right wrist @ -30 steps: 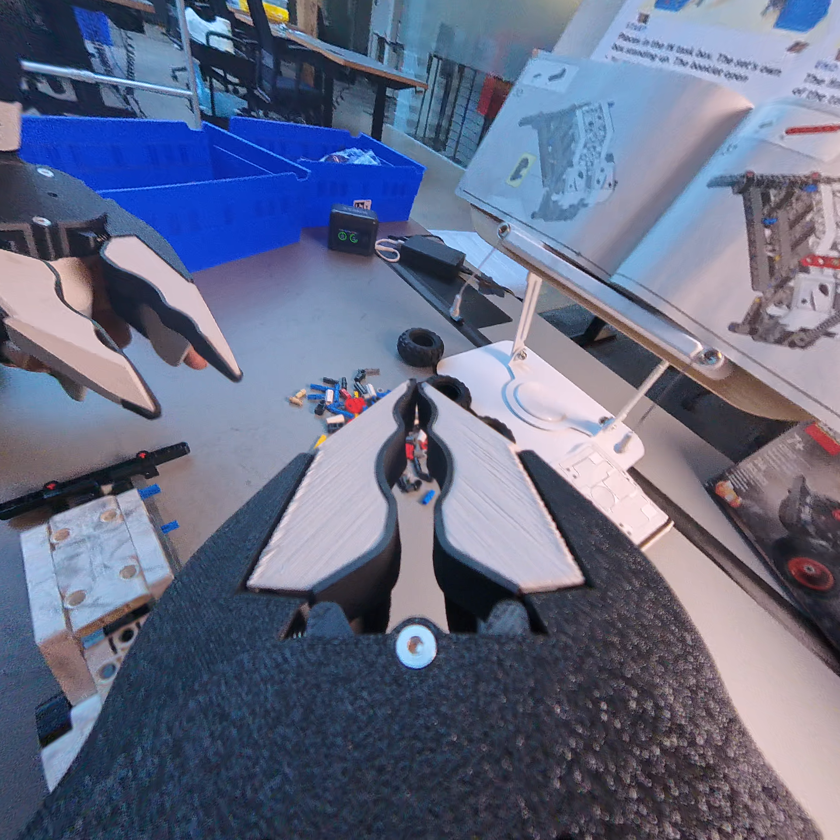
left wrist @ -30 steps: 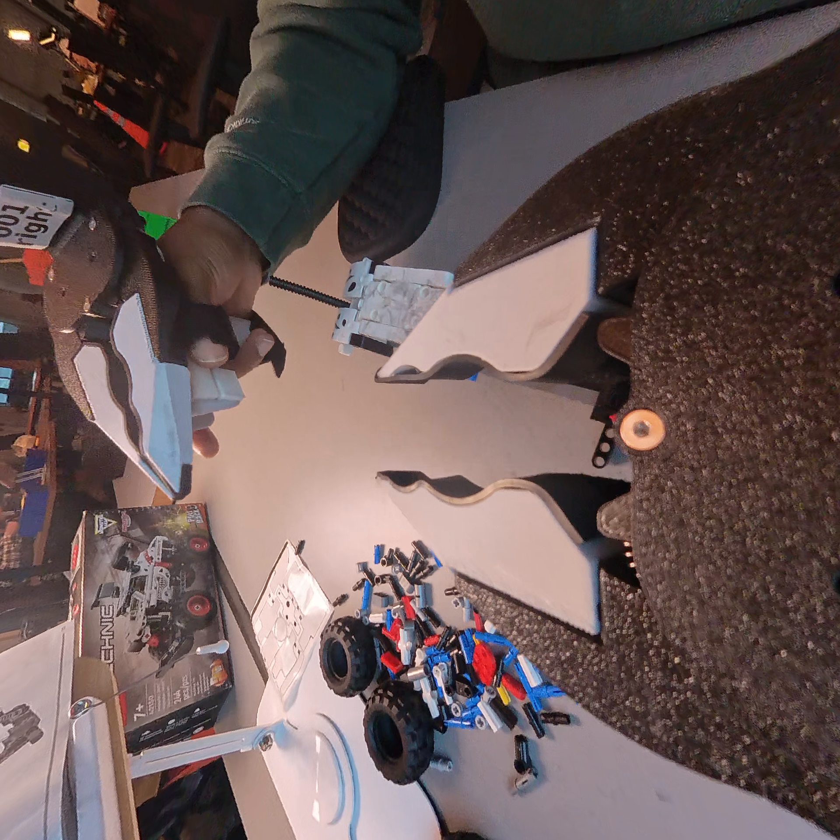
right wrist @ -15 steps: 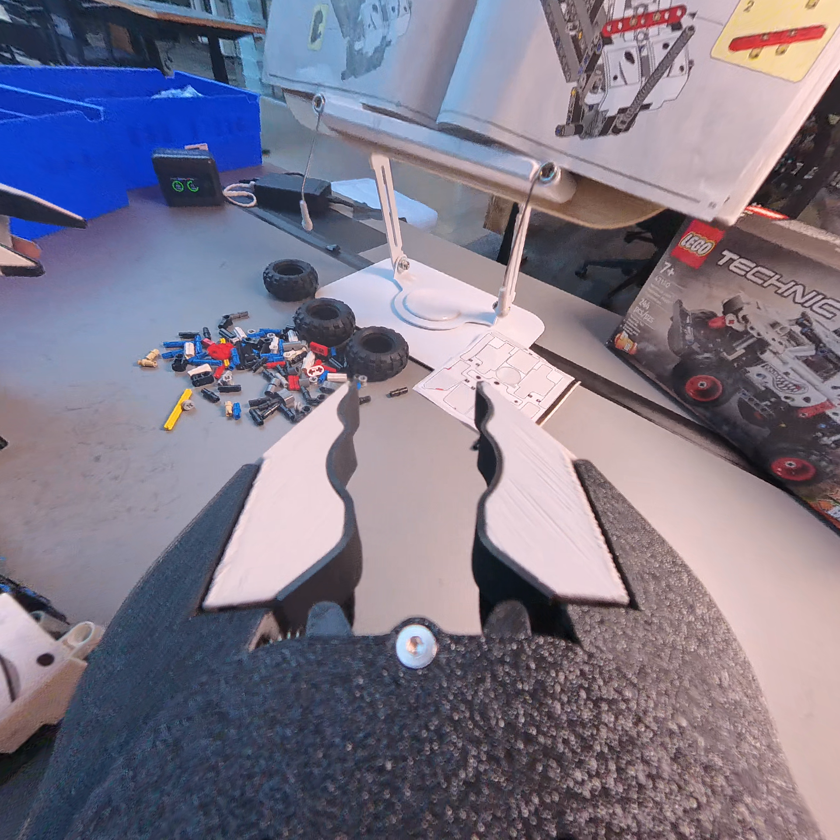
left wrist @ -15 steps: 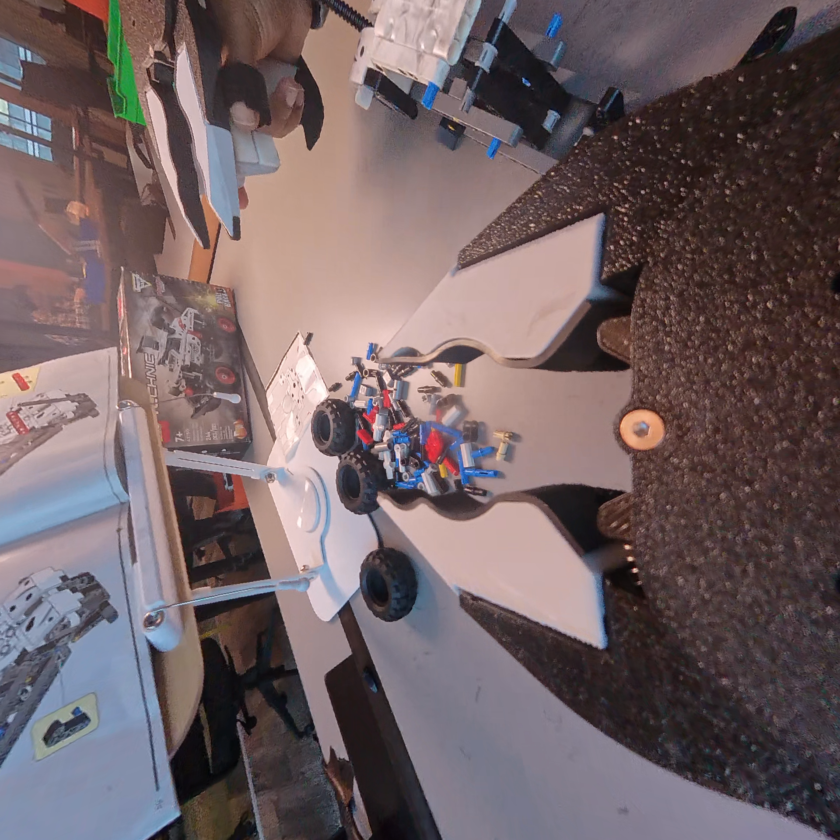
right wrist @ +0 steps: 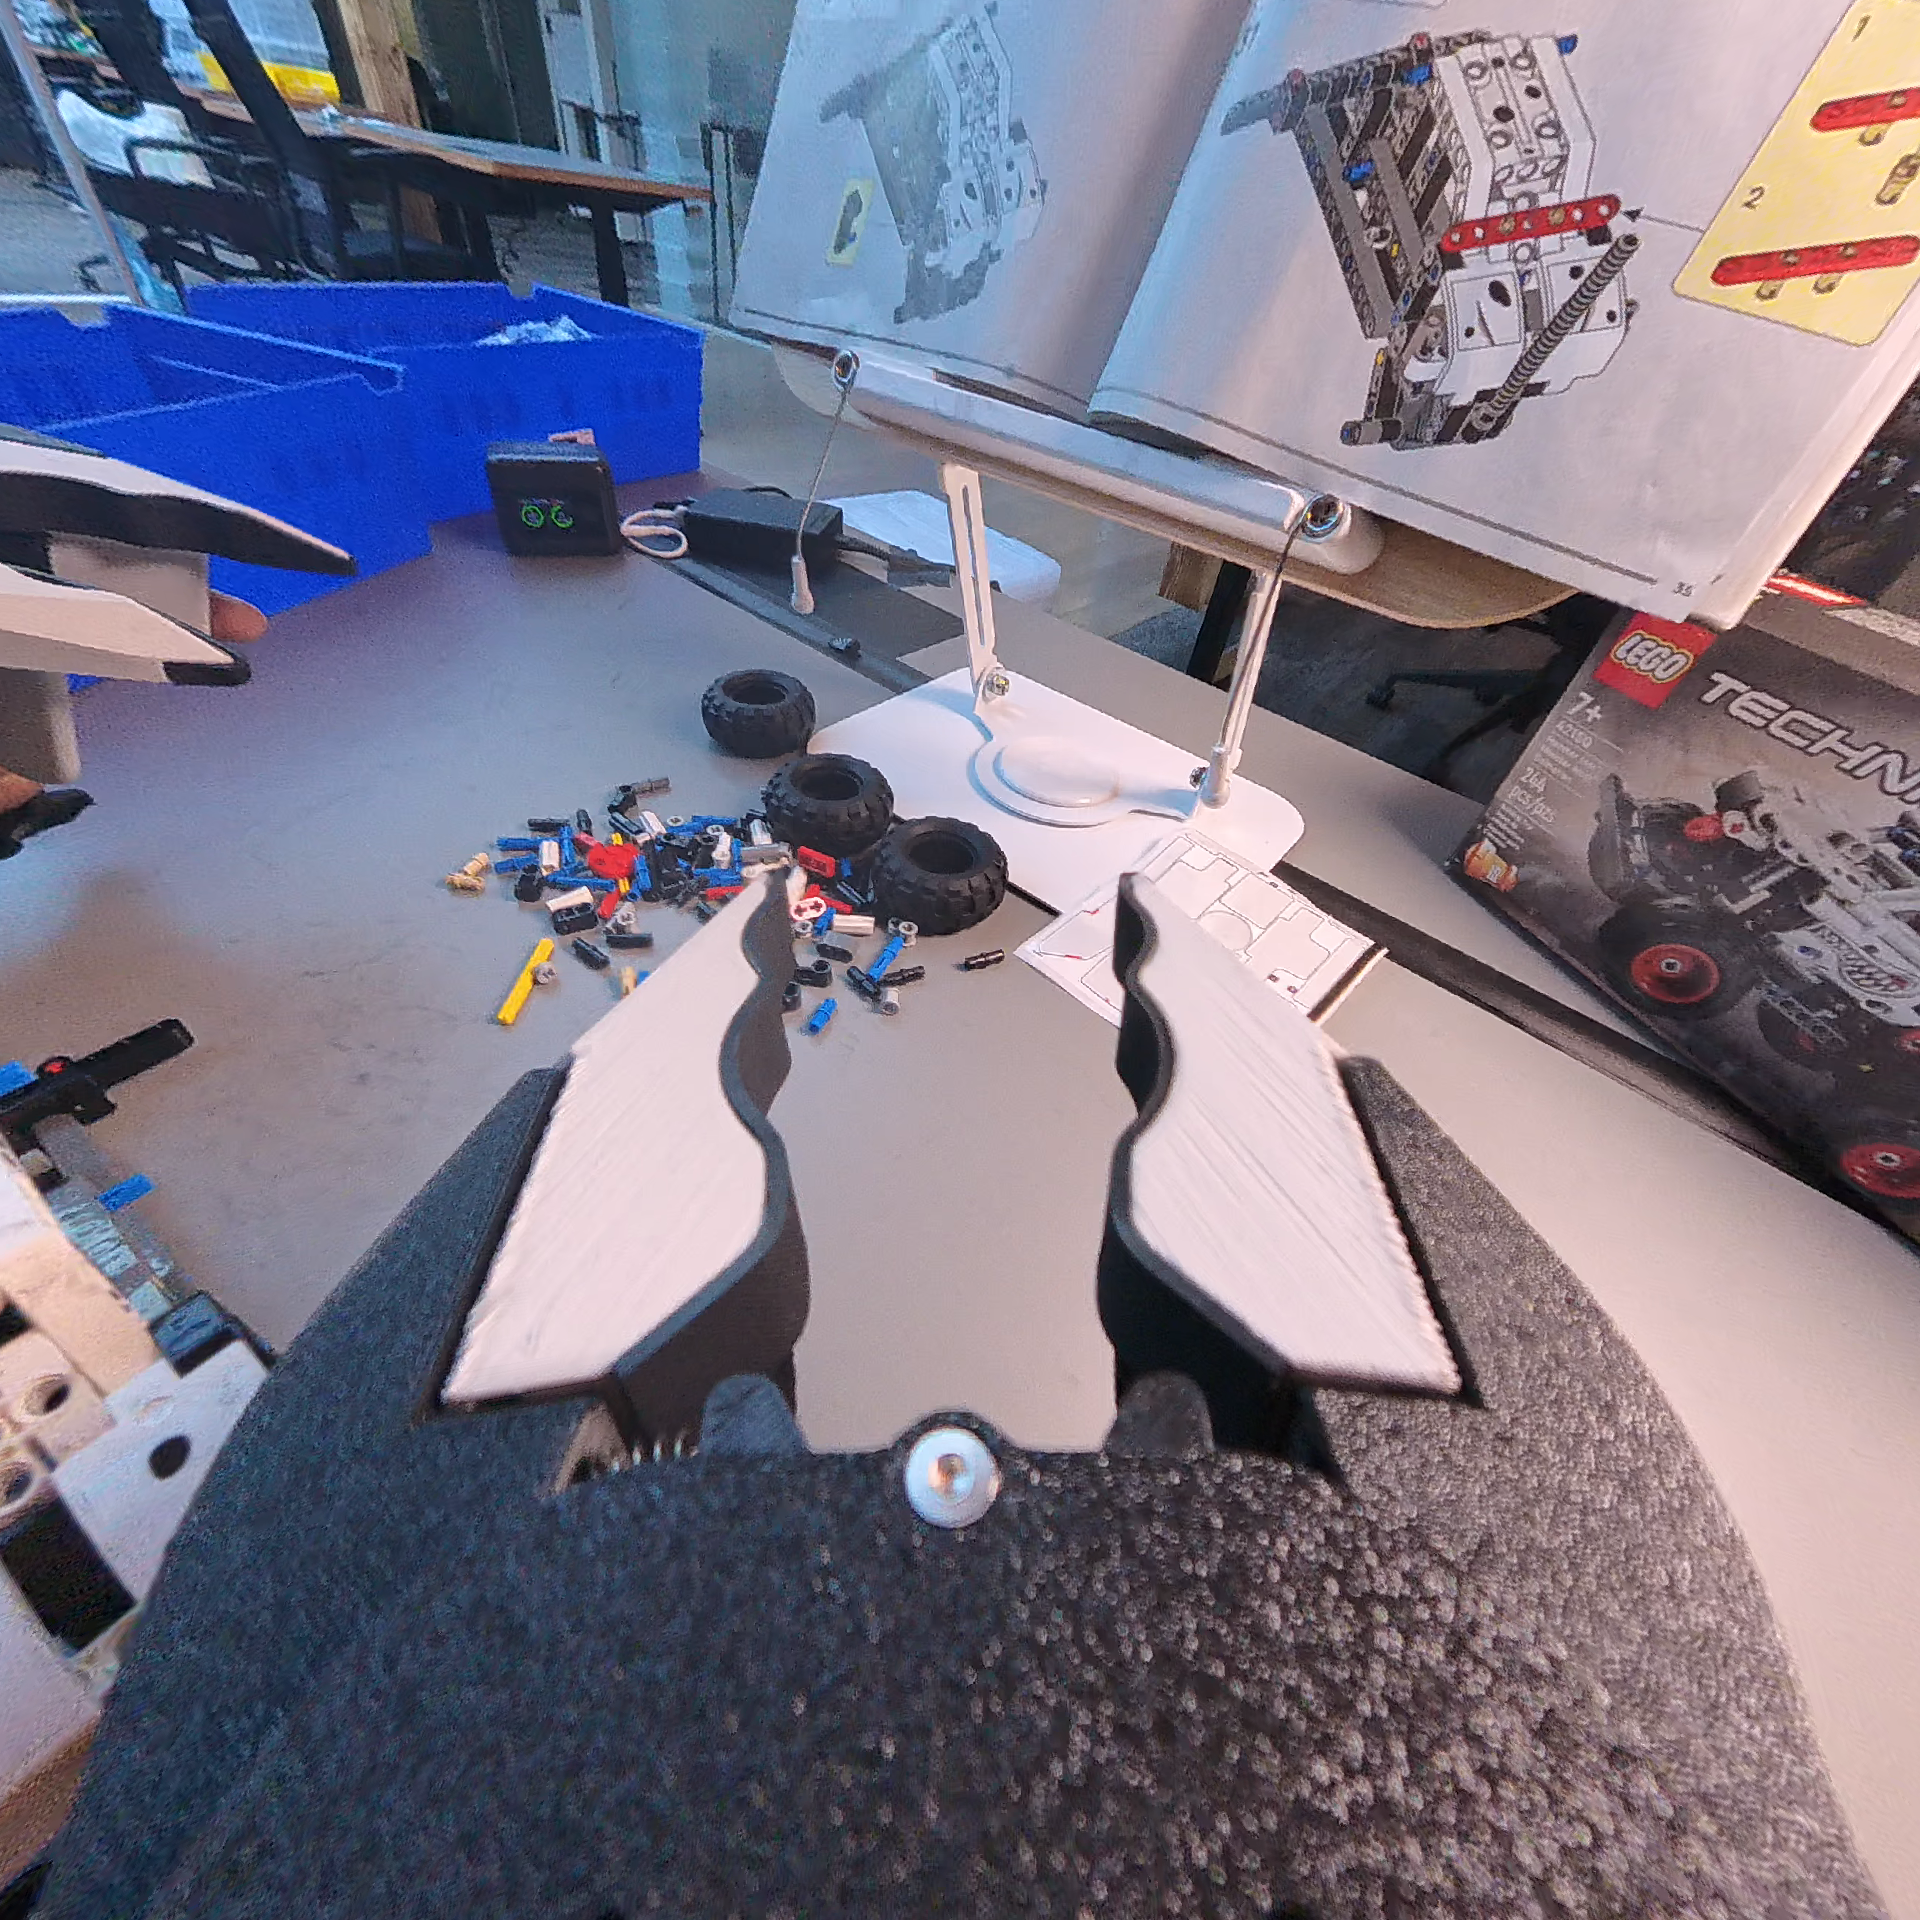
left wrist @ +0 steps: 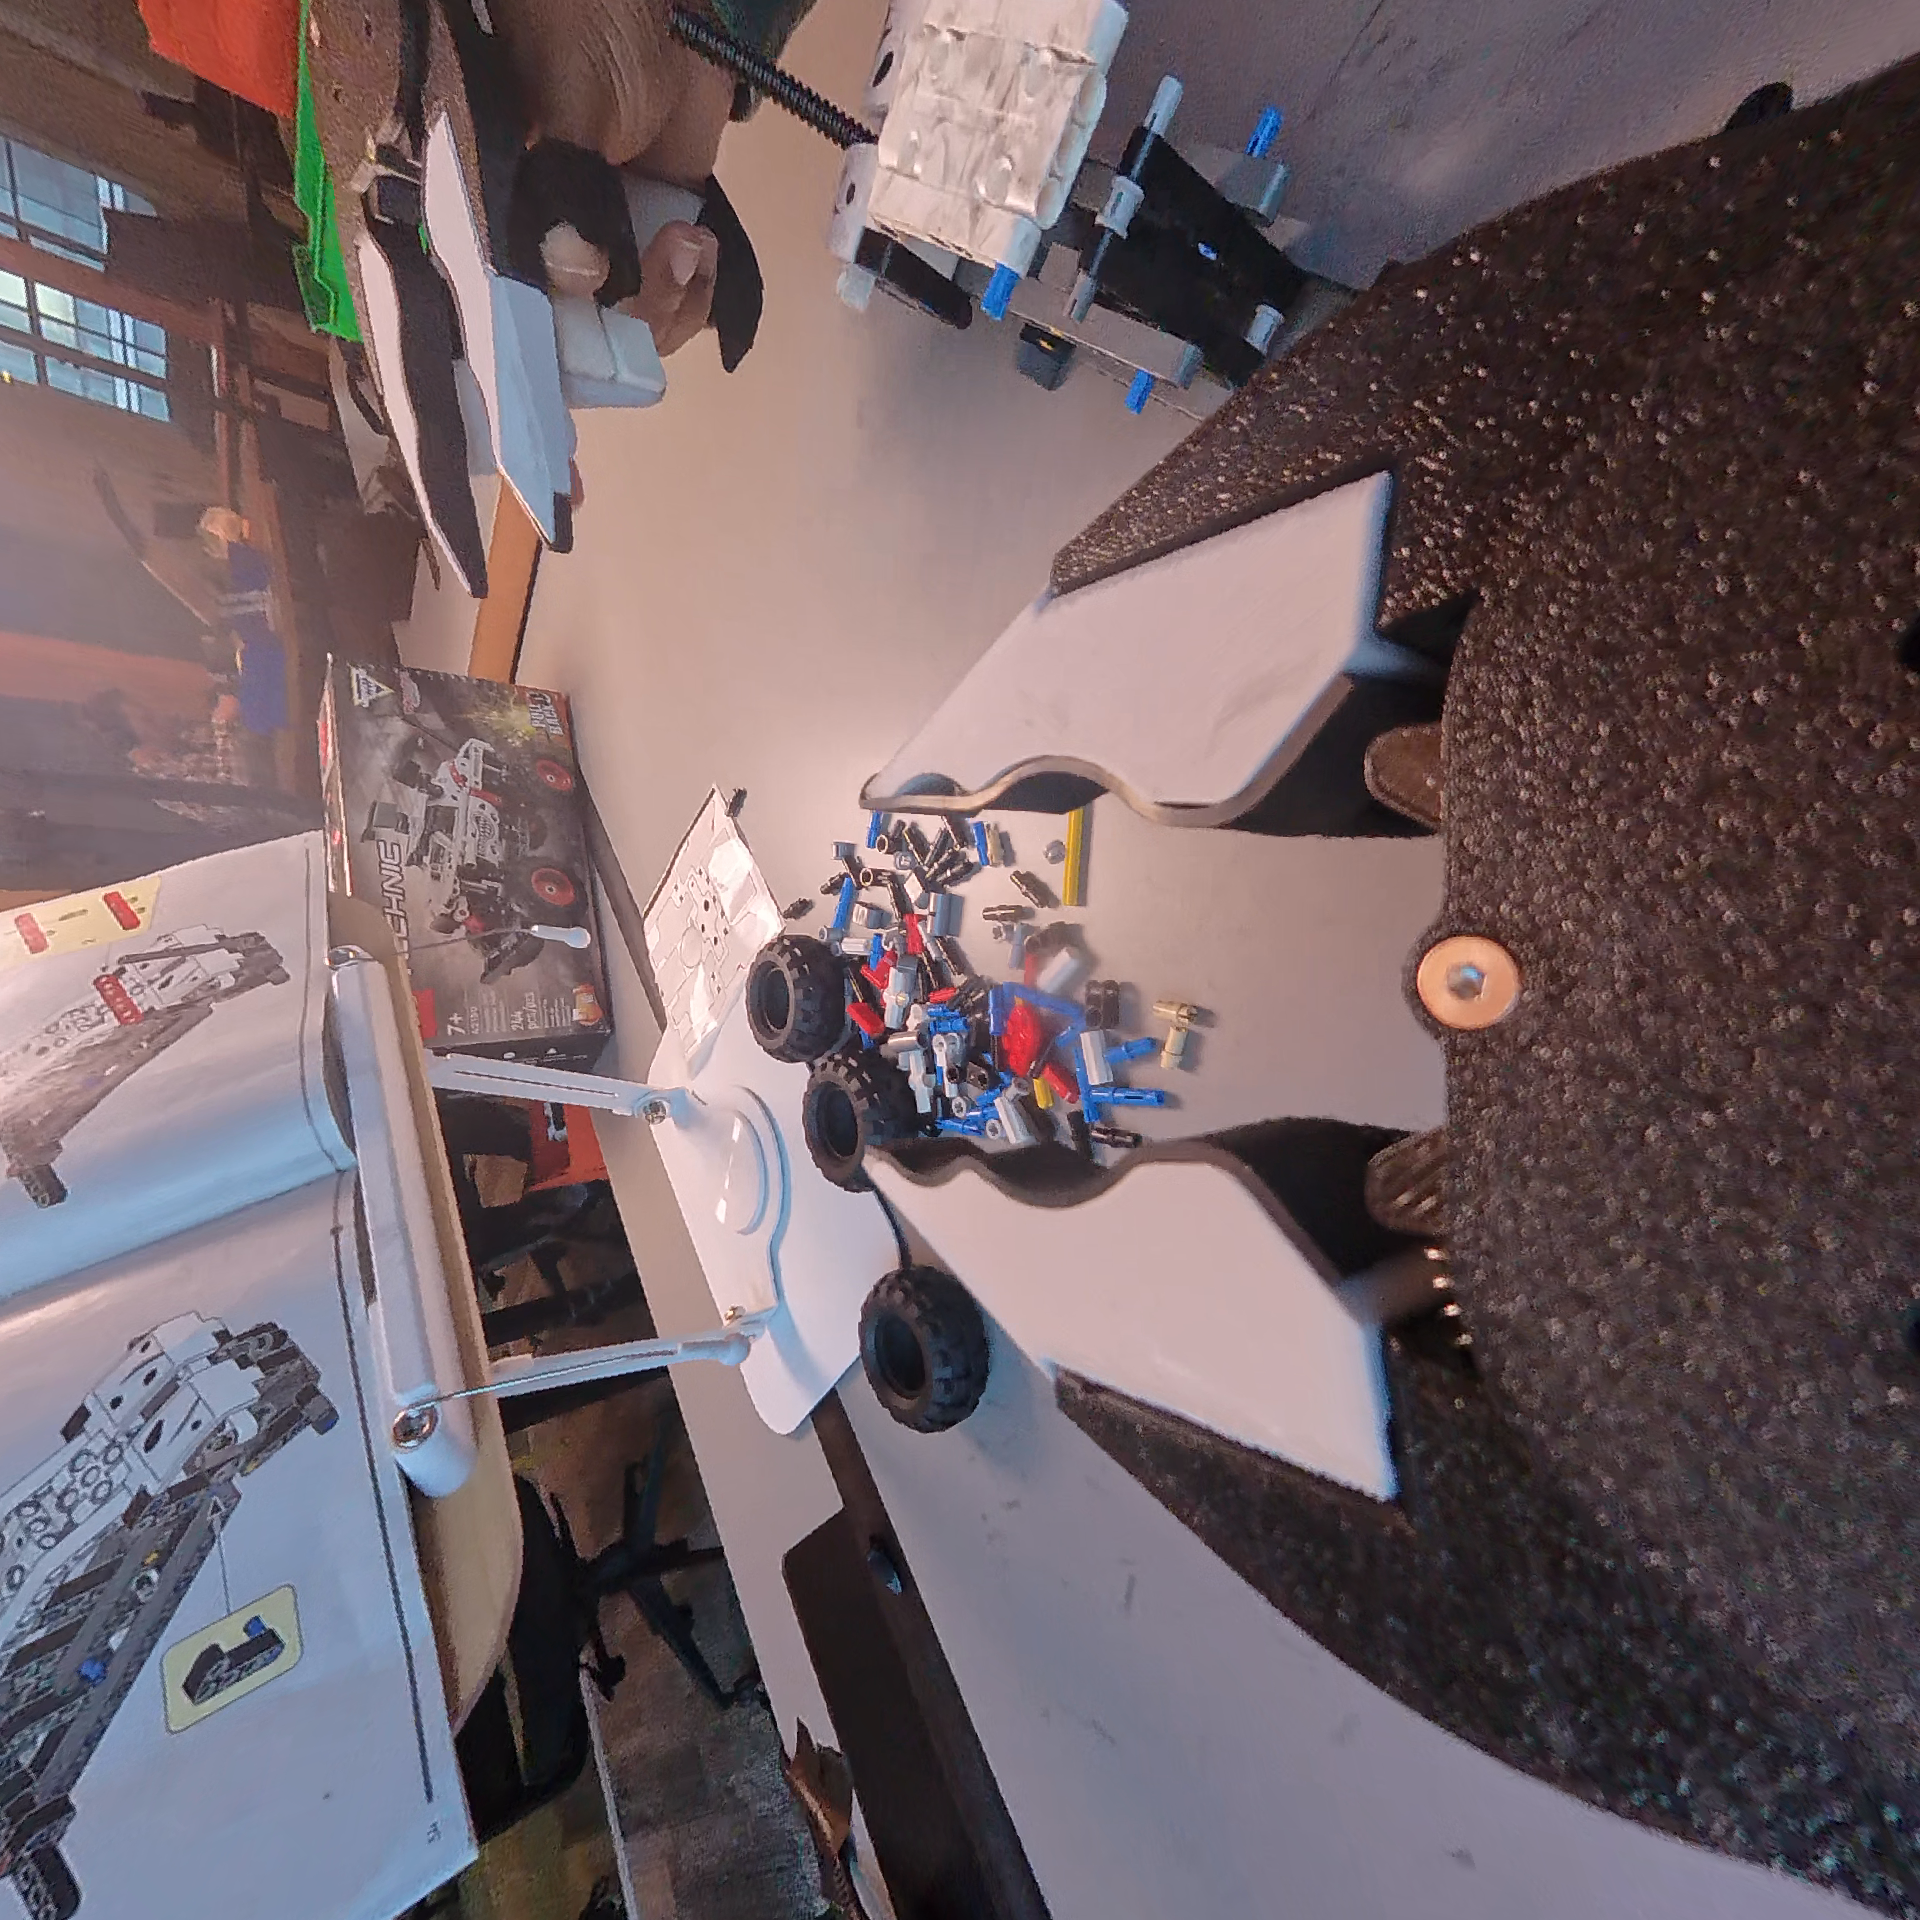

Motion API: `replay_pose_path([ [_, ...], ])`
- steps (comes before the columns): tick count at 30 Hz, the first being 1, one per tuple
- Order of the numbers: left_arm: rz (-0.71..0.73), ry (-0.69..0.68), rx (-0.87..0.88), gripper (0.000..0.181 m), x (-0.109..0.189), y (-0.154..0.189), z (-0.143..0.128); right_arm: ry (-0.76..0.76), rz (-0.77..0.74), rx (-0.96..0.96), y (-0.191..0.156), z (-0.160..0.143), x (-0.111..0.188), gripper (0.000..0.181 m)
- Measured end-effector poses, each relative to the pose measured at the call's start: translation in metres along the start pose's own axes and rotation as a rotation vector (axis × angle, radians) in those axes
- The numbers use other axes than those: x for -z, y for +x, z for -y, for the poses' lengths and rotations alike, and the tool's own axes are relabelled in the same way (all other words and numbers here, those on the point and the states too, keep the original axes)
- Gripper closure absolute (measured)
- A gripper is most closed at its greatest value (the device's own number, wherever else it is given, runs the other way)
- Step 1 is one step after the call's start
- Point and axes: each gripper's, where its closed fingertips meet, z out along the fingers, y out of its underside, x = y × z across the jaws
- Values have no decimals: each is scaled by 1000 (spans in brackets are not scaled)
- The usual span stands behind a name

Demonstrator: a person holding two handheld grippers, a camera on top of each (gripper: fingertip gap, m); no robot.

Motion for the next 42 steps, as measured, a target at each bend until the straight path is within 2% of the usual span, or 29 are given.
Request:
replay_pose_path([
  [5,12,14,-14,118,2,1,5,33,10,-17,-6,2,1,121],
  [13,90,40,0,113,10,-18,13,75,28,-36,-9,1,-2,121],
  [22,103,18,18,114,7,-26,4,128,79,-29,-15,6,0,122],
  [24,-20,6,47,119,4,-8,3,141,97,-32,-17,11,3,123],
  [27,-423,-5,114,123,10,55,7,180,96,-55,-13,21,11,126],
  [29,-659,-57,124,110,21,97,3,204,92,-76,-11,26,15,127],
  [32,-738,-247,-87,92,24,133,-37,216,87,-90,-11,30,18,129],
  [34,-738,-377,-215,91,23,146,-66,207,85,-83,-12,28,17,130],
  [35,-743,-416,-254,95,23,151,-76,204,86,-78,-13,28,17,130],
  [36,-732,-450,-284,107,22,154,-84,202,86,-74,-14,28,17,131],
  [37,-698,-479,-324,127,18,152,-91,199,88,-72,-14,27,17,131],
  [39,-684,-485,-337,153,16,152,-93,196,91,-70,-15,27,17,132],
  [40,-675,-497,-335,181,15,151,-94,198,92,-71,-15,28,18,133],
  [42,-658,-520,-280,181,14,146,-93,203,90,-75,-13,29,19,133],
])
